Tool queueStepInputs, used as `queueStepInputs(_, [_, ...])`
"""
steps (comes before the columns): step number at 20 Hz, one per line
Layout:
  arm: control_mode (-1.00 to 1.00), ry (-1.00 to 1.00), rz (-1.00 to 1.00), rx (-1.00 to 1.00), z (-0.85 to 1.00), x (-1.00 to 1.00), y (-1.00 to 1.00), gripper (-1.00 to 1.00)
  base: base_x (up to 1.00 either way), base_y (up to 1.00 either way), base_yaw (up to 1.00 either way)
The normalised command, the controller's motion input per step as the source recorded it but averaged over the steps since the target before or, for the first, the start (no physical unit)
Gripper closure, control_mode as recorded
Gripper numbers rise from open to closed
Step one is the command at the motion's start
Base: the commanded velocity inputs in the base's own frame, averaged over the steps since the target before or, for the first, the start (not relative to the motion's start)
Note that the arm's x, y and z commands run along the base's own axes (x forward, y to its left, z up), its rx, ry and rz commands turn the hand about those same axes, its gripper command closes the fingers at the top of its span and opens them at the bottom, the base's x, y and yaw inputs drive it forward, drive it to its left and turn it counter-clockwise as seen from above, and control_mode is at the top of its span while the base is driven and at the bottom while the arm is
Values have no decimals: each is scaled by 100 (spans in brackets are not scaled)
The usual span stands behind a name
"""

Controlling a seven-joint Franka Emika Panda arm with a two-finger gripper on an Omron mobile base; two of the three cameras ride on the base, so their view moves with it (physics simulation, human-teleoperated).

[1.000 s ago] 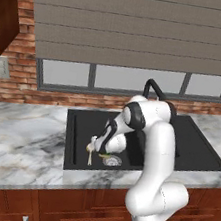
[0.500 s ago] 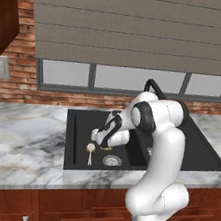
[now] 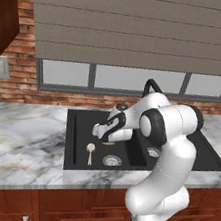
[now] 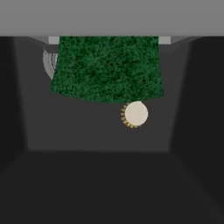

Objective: Pick up the sponge and dish brush from the sink, and place them back in the cabinet, and close the cabinet door.

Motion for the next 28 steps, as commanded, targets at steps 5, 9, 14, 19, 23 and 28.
queueStepInputs(5, [-100, 0, 4, 0, 62, -24, -5, 100, 0, 0, 0])
queueStepInputs(9, [-100, 0, 6, 0, 49, -32, -15, 100, 0, 0, 0])
queueStepInputs(14, [-100, 0, 7, 0, 42, -40, -24, 100, 0, 0, 0])
queueStepInputs(19, [-100, 0, 7, 0, 43, -45, -24, 100, 0, 0, 0])
queueStepInputs(23, [-100, 0, 1, 0, 51, -41, -5, 100, 0, 0, 0])
queueStepInputs(28, [-100, 0, 0, 0, 51, -40, 0, 100, 0, 0, 0])
